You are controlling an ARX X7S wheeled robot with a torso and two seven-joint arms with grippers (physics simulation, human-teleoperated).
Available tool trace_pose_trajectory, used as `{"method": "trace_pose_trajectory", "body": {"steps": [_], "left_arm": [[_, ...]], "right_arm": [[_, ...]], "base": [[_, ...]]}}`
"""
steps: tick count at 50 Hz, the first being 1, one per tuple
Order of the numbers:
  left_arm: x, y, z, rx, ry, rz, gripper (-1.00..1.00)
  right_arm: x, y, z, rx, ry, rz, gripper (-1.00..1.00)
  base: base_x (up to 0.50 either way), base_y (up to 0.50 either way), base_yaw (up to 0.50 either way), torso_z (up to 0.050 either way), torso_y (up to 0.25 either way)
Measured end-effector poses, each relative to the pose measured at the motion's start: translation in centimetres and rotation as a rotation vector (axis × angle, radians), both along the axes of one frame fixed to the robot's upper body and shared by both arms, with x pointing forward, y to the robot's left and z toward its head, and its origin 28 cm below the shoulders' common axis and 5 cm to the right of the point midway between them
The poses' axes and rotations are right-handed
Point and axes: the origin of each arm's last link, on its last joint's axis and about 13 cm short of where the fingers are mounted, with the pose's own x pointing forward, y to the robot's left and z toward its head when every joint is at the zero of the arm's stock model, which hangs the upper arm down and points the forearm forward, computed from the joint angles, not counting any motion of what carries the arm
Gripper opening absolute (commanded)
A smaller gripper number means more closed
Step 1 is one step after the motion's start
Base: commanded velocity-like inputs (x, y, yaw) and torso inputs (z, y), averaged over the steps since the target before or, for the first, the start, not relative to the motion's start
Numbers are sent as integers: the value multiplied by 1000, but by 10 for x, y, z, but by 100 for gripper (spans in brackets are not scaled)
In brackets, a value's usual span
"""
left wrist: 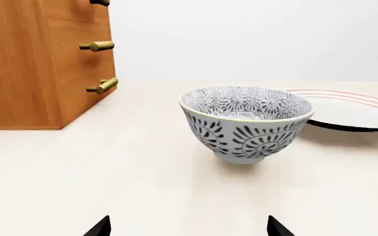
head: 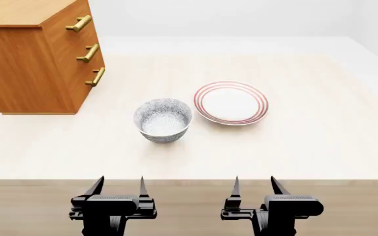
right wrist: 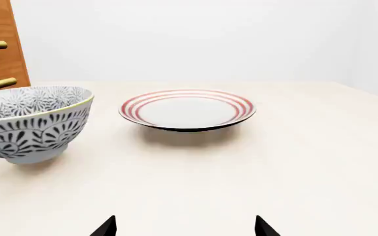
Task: Open the bottom drawer of the cabinet.
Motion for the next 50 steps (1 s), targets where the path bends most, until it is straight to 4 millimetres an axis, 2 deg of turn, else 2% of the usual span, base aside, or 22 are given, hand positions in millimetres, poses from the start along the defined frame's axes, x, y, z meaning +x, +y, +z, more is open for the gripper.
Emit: {"method": "trace_pose_trajectory", "body": {"steps": [11,23,35,38,43,47,50], "left_arm": [[-1,0,0,-2,8,-4,100],[0,0,0,-1,9,-4,100],[0,2,1,1,13,0,100],[2,3,8,5,19,-6,100],[12,4,34,5,13,-15,100],[18,5,52,7,-5,-19,100],[20,5,59,12,-12,-23,100]], "right_arm": [[0,0,1,5,5,2,100],[1,-1,0,-14,14,-9,100],[1,0,2,-14,22,-2,100],[3,-1,10,-15,18,-5,100],[11,-4,39,-36,-19,-9,100],[14,-5,61,-50,-47,-12,100],[15,-6,70,-55,-60,-11,100]], "base": [[0,0,0,0,0],[0,500,0,0,0],[0,0,0,0,0],[0,0,0,0,0],[0,0,0,0,0],[472,0,0,0,0],[500,0,0,0,0]]}}
